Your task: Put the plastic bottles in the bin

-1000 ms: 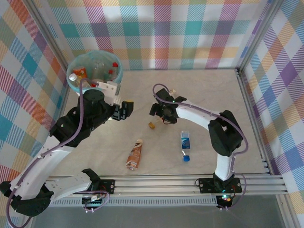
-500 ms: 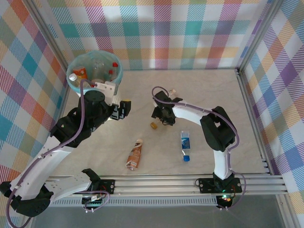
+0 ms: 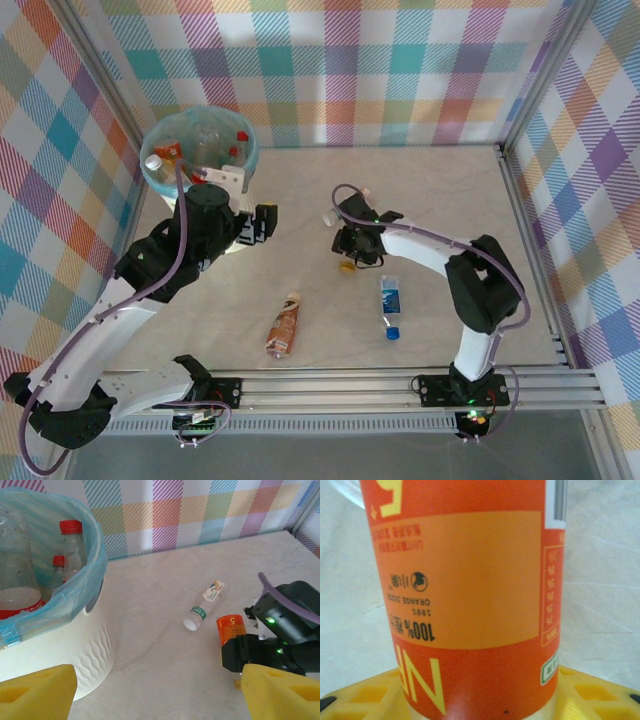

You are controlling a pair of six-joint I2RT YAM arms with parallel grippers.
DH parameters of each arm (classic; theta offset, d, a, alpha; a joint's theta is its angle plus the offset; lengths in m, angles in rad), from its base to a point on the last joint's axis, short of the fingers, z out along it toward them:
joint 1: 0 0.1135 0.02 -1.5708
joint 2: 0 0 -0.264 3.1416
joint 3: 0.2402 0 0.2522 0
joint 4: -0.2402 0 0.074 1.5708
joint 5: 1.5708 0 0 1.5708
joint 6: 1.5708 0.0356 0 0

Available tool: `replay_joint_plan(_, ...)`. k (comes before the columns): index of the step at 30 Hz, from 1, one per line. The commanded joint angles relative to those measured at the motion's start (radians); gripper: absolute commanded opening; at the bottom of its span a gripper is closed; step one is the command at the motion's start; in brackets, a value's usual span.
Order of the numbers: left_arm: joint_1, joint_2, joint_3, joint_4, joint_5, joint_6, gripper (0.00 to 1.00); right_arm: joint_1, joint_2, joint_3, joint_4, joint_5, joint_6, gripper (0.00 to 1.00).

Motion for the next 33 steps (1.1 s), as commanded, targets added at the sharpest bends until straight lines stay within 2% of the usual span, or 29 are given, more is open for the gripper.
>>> replay_joint_plan(1,-0.008,0.021,0.044,-0.002,-0.008,-0.053,0.86,0.000,-0.093,-0.045,0.046,-0.027,-0.082,0.56)
replay_joint_plan(5,-0.008,0.073,0.079,-0.012,0.031,-0.109,0.90,0.003,-0.201,-0.111,0.108,-0.082,-0.160,0.56)
replay_joint_plan(13,-0.008,0.262,0.237,-0.044,0.319,-0.197,0.93,0.045,-0.445,-0.224,0.329,-0.324,-0.339,0.55)
replay_joint_plan(21,-0.008,0.331,0.282,-0.026,0.458,-0.277,0.94,0.078,-0.586,-0.260,0.431,-0.417,-0.406,0.54)
replay_joint_plan(26,-0.007,0.329,0.269,0.013,0.556,-0.295,0.92,0.087,-0.617,-0.253,0.438,-0.459,-0.429,0.54)
replay_joint_plan(33,-0.007,0.333,0.280,0.013,0.582,-0.299,0.78,0.104,-0.625,-0.245,0.457,-0.475,-0.441,0.54)
